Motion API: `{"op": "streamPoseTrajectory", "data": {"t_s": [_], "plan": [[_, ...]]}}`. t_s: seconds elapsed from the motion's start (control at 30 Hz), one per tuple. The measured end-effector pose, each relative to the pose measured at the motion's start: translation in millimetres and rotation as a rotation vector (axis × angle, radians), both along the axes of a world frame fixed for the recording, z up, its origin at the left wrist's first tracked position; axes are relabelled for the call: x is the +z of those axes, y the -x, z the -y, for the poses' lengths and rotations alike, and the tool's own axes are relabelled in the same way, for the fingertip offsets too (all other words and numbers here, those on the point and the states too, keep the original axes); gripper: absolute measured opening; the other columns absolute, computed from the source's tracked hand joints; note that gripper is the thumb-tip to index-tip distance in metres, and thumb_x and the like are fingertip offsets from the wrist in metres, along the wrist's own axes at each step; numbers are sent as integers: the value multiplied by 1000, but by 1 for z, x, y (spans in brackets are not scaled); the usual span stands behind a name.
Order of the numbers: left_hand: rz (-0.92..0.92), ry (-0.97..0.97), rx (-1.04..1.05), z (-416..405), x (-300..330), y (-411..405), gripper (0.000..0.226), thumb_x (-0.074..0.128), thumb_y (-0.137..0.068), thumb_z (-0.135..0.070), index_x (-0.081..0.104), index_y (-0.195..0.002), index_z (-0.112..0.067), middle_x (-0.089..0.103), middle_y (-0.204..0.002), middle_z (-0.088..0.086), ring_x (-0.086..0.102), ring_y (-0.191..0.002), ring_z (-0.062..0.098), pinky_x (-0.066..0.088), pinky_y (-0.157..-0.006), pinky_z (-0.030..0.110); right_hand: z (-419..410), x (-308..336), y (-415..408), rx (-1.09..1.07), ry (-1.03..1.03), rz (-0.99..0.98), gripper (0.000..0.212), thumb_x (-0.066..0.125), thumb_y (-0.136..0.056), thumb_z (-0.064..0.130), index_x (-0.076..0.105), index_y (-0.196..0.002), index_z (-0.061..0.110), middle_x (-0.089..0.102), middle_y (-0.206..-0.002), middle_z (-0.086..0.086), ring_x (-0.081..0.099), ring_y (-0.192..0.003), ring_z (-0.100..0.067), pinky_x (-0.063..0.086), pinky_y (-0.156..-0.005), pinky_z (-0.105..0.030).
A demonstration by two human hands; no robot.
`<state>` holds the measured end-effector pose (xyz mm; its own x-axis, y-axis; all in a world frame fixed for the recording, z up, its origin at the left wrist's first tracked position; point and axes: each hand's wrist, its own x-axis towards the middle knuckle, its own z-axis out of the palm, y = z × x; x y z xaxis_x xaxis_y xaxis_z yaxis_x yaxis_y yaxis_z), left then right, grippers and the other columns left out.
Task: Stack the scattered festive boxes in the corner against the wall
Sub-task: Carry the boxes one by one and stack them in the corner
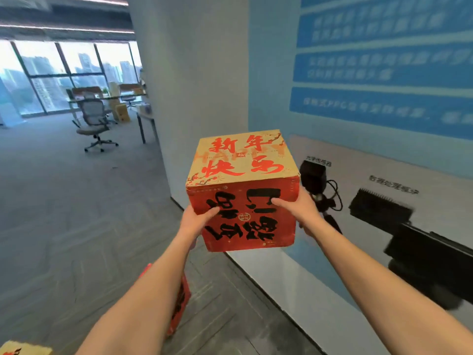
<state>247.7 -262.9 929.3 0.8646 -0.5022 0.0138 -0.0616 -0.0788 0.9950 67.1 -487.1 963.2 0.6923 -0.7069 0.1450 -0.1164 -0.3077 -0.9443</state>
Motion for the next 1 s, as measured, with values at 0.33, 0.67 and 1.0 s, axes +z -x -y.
{"op": "streamPoseTrajectory", "data": {"t_s": [0.33,0.67,1.0], "plan": [[43,6,-513,29,60,179,53,84,-77,-35,57,-123,-29,72,-110,-4,69,-98,15,58,-72,38,-82,46,266,-522,-5,-31,69,83,-70,49,54,-131,32,68,-111,9,63,-110,-20,51,-97,-44],[-14,16,-1029,96,70,499,48,84,-77,-29,58,-118,-30,73,-107,-4,69,-98,17,58,-75,41,-164,59,609,-1008,25,-67,70,82,-66,53,50,-129,45,68,-112,15,62,-112,-18,51,-98,-47],[21,-55,-1454,91,63,867,56,86,-74,-34,60,-121,-17,72,-110,2,69,-98,22,58,-82,43,-295,52,931,-1452,-20,12,60,83,-73,44,53,-125,38,68,-115,10,64,-108,-19,53,-96,-49]]}}
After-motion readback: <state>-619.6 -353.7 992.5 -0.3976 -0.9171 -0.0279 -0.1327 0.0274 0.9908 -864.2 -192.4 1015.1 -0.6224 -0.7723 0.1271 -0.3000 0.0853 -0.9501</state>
